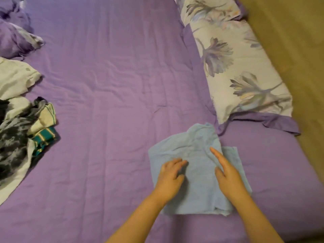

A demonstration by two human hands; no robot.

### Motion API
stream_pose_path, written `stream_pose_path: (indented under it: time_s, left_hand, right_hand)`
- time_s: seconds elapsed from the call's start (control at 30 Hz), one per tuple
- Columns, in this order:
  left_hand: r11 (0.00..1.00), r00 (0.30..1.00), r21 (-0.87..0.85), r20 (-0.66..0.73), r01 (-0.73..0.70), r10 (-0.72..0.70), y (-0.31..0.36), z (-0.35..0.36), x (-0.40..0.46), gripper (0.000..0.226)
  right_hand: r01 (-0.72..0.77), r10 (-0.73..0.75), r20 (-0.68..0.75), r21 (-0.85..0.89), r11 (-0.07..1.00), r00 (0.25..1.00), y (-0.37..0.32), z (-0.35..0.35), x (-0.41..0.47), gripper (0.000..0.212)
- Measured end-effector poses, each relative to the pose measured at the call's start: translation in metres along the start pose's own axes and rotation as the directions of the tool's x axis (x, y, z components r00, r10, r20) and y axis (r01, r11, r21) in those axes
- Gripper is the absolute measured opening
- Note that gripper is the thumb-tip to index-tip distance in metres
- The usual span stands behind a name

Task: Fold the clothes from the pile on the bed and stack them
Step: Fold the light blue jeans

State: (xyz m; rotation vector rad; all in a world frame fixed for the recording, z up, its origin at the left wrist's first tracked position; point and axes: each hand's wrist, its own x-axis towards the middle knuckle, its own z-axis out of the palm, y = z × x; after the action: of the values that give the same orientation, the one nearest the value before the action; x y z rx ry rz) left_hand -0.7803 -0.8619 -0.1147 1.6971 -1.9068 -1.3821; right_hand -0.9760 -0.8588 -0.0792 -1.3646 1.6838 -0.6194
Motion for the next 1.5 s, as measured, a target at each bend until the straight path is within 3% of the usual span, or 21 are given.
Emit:
stream_pose_path:
  time_s: [0.13,0.3,0.37,0.47,0.53,0.6,0.67,0.73,0.83,0.9,0.97,1.03,1.1,1.2,1.37,1.5]
  left_hand:
    - [0.959,0.986,0.283,0.162,-0.026,-0.021,-0.001,0.05,0.02,0.059]
    - [0.919,0.984,0.39,0.175,-0.057,-0.013,-0.003,0.081,0.034,0.059]
    - [0.891,0.992,0.452,0.123,-0.042,-0.016,-0.008,0.085,0.033,0.056]
    - [0.822,0.989,0.551,-0.085,0.146,-0.119,-0.022,0.085,0.026,0.056]
    - [0.814,0.944,0.482,-0.209,0.325,-0.254,-0.031,0.082,0.021,0.074]
    - [0.851,0.87,0.217,-0.246,0.478,-0.426,-0.04,0.078,0.021,0.101]
    - [0.833,0.806,-0.135,-0.208,0.537,-0.553,-0.047,0.073,0.026,0.119]
    - [0.798,0.785,-0.3,-0.194,0.523,-0.588,-0.051,0.072,0.031,0.122]
    - [0.775,0.775,-0.449,-0.239,0.446,-0.585,-0.051,0.074,0.036,0.106]
    - [0.729,0.756,-0.56,-0.254,0.394,-0.604,-0.049,0.074,0.036,0.086]
    - [0.626,0.726,-0.684,-0.203,0.375,-0.657,-0.045,0.072,0.035,0.059]
    - [0.466,0.723,-0.805,-0.069,0.367,-0.688,-0.039,0.069,0.034,0.045]
    - [0.35,0.762,-0.864,0.057,0.361,-0.645,-0.029,0.069,0.035,0.046]
    - [0.308,0.821,-0.883,0.135,0.353,-0.555,-0.002,0.082,0.042,0.05]
    - [0.372,0.837,-0.802,0.265,0.467,-0.479,0.053,0.123,0.063,0.041]
    - [0.472,0.841,-0.718,0.304,0.511,-0.448,0.083,0.15,0.074,0.053]
  right_hand:
    - [-0.13,0.127,-0.051,-0.048,0.99,0.991,0.045,-0.019,0.015,0.064]
    - [-0.174,0.166,-0.076,-0.104,0.979,0.983,0.096,-0.035,0.029,0.07]
    - [-0.213,0.2,-0.093,-0.161,0.964,0.975,0.112,-0.036,0.031,0.072]
    - [-0.289,0.271,-0.102,-0.395,0.872,0.957,0.136,-0.032,0.029,0.076]
    - [-0.378,0.34,-0.165,-0.45,0.809,0.926,0.149,-0.034,0.031,0.081]
    - [-0.446,0.417,-0.158,-0.328,0.833,0.895,0.158,-0.036,0.034,0.091]
    - [-0.468,0.447,-0.138,-0.247,0.849,0.884,0.164,-0.037,0.037,0.096]
    - [-0.474,0.447,-0.157,-0.265,0.84,0.881,0.168,-0.035,0.039,0.097]
    - [-0.522,0.492,-0.181,-0.204,0.828,0.852,0.17,-0.034,0.043,0.091]
    - [-0.564,0.546,-0.166,-0.098,0.82,0.821,0.168,-0.035,0.045,0.067]
    - [-0.543,0.528,-0.149,-0.098,0.834,0.836,0.165,-0.038,0.043,0.041]
    - [-0.496,0.467,-0.193,-0.145,0.856,0.863,0.162,-0.045,0.039,0.033]
    - [-0.475,0.428,-0.26,-0.153,0.867,0.865,0.16,-0.059,0.035,0.03]
    - [-0.497,0.424,-0.338,-0.167,0.852,0.84,0.165,-0.092,0.027,0.03]
    - [-0.57,0.414,-0.478,-0.247,0.783,0.775,0.183,-0.153,0.014,0.03]
    - [-0.607,0.435,-0.492,-0.267,0.749,0.754,0.199,-0.186,0.009,0.03]
